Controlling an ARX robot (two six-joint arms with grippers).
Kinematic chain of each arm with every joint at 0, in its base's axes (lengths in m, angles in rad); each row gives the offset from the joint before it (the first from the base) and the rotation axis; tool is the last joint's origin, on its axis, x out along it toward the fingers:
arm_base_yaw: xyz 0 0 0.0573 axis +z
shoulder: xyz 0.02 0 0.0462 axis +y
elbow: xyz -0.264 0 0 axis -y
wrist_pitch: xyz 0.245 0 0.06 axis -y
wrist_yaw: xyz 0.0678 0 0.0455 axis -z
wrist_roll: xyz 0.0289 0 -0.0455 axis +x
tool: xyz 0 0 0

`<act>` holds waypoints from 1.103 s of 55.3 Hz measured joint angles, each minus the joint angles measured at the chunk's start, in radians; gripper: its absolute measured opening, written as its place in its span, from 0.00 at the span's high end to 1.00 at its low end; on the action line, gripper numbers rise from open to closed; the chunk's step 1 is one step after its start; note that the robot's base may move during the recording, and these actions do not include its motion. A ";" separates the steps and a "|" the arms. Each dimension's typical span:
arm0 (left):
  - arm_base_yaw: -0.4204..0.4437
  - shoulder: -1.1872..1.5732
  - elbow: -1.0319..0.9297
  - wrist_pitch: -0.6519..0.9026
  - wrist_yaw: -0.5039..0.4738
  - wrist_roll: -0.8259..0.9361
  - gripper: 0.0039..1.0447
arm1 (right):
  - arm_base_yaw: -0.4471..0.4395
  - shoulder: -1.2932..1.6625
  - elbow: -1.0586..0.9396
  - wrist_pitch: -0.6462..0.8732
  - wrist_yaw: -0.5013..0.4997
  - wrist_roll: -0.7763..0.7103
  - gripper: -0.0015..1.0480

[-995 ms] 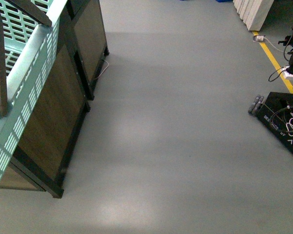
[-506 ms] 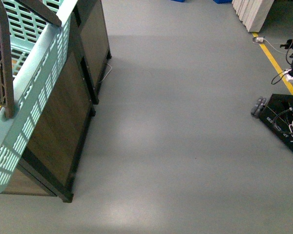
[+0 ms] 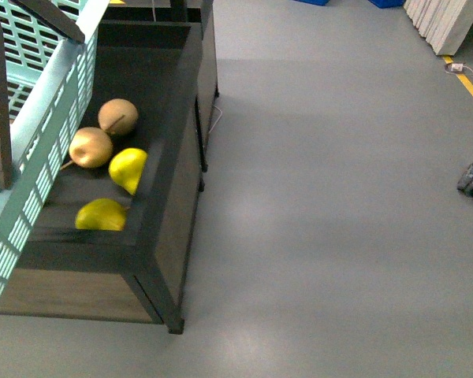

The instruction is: Pick mango and avocado into basket

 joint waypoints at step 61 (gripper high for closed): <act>0.002 0.000 0.000 0.000 0.001 0.003 0.94 | 0.000 0.000 0.000 0.000 -0.001 0.000 0.08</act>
